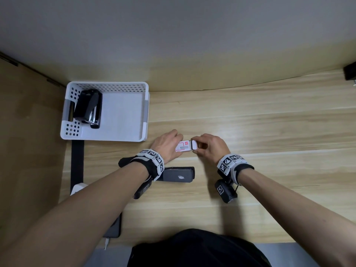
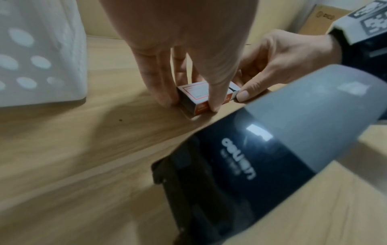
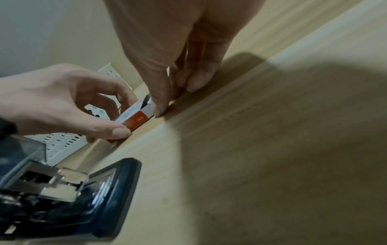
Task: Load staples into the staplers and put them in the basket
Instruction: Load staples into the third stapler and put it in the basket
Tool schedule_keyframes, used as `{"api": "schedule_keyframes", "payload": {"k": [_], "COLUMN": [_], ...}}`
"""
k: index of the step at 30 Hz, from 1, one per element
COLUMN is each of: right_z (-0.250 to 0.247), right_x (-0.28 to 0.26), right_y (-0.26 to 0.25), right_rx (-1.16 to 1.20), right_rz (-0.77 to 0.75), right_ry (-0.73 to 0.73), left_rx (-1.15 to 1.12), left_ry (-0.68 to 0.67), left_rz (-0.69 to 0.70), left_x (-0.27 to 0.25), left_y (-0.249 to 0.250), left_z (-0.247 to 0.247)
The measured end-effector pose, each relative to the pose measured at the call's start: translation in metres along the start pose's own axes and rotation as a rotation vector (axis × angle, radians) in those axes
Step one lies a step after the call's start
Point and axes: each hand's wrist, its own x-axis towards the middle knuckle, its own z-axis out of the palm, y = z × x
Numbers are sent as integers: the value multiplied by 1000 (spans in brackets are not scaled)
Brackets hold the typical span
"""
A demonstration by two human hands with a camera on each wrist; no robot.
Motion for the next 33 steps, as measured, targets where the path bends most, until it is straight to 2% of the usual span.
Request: {"api": "schedule_keyframes", "payload": {"k": [8, 14, 21, 28, 30, 33], "right_z": [8, 7, -1, -3, -1, 7], "right_x": [5, 3, -9, -38, -44, -54], "right_y": [-11, -12, -12, -28, -42, -63], "right_rx": [28, -4, -11, 96, 69, -37], "right_rz": [-58, -66, -7, 17, -47, -125], "right_ry": [-37, -35, -13, 158, 123, -49], "left_rx": [-146, -136, -104, -242, -249, -212], "left_ry": [49, 46, 31, 62, 48, -8], "left_rz": [-8, 25, -27, -142, -206, -334], "left_x": [2, 3, -21, -75, -92, -113], "left_y": [3, 3, -1, -10, -10, -9], "left_z": [6, 3, -5, -7, -3, 5]}}
